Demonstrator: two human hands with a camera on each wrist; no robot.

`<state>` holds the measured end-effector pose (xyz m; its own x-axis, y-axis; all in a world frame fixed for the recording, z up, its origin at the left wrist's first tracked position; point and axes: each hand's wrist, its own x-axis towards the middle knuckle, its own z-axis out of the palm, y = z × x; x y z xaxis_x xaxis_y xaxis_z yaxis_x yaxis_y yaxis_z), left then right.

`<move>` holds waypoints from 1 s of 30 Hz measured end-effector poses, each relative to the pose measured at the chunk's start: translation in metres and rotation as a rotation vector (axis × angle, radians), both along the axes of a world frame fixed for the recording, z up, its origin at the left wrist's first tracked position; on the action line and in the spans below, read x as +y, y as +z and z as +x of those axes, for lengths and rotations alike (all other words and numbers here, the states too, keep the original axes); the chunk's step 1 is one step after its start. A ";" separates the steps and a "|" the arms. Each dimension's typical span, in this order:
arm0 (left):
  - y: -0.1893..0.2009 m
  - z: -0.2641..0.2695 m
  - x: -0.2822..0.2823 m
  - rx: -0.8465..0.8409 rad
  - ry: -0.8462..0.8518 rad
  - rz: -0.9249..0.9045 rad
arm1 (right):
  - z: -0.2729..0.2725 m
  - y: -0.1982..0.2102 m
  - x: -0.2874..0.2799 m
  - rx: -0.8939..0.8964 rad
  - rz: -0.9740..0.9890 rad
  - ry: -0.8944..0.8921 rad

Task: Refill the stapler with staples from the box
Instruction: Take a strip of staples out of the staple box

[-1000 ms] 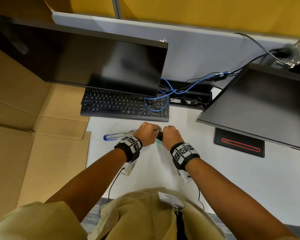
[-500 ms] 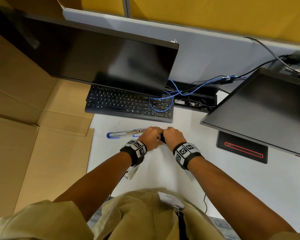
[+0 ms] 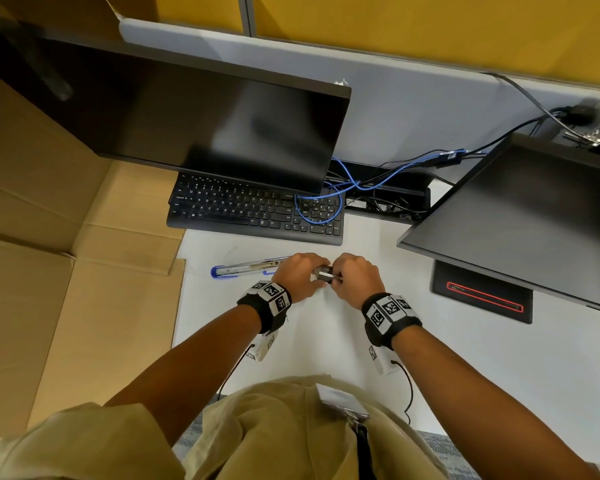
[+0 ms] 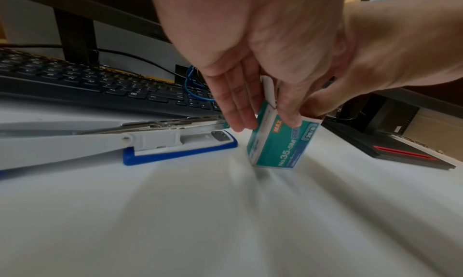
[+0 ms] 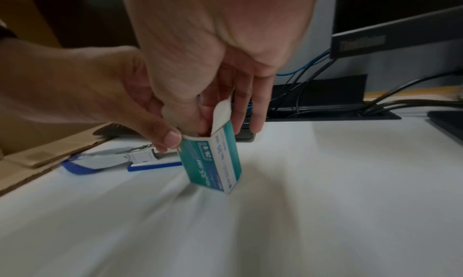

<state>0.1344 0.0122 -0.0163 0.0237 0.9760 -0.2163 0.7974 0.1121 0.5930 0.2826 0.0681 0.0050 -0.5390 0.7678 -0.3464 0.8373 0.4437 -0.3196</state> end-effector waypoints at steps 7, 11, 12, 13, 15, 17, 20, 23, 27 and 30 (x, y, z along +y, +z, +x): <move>0.004 -0.008 -0.001 -0.115 0.050 0.042 | 0.019 0.003 -0.001 0.171 0.010 -0.072; 0.004 -0.008 0.001 -0.093 0.037 0.056 | 0.024 -0.001 -0.002 0.200 0.085 -0.003; 0.004 -0.007 0.001 -0.087 0.033 0.058 | 0.025 -0.002 -0.003 0.190 0.129 0.047; 0.004 -0.006 0.001 -0.082 0.031 0.062 | 0.025 -0.003 -0.003 0.169 0.173 0.102; 0.005 -0.004 0.002 -0.078 0.025 0.071 | 0.024 -0.002 -0.004 0.128 0.244 0.183; 0.005 -0.002 0.003 -0.073 -0.005 0.075 | 0.024 -0.002 -0.005 0.116 0.282 0.208; 0.006 0.002 0.003 -0.049 -0.061 0.093 | 0.025 -0.004 -0.003 0.125 0.297 0.211; 0.006 0.004 0.004 -0.029 -0.060 0.095 | 0.029 -0.005 -0.001 0.147 0.262 0.196; 0.006 0.005 0.007 -0.025 -0.048 0.081 | 0.033 -0.005 0.001 0.226 0.170 0.106; 0.006 0.006 0.008 -0.025 -0.035 0.058 | 0.036 -0.006 0.002 0.330 0.085 0.032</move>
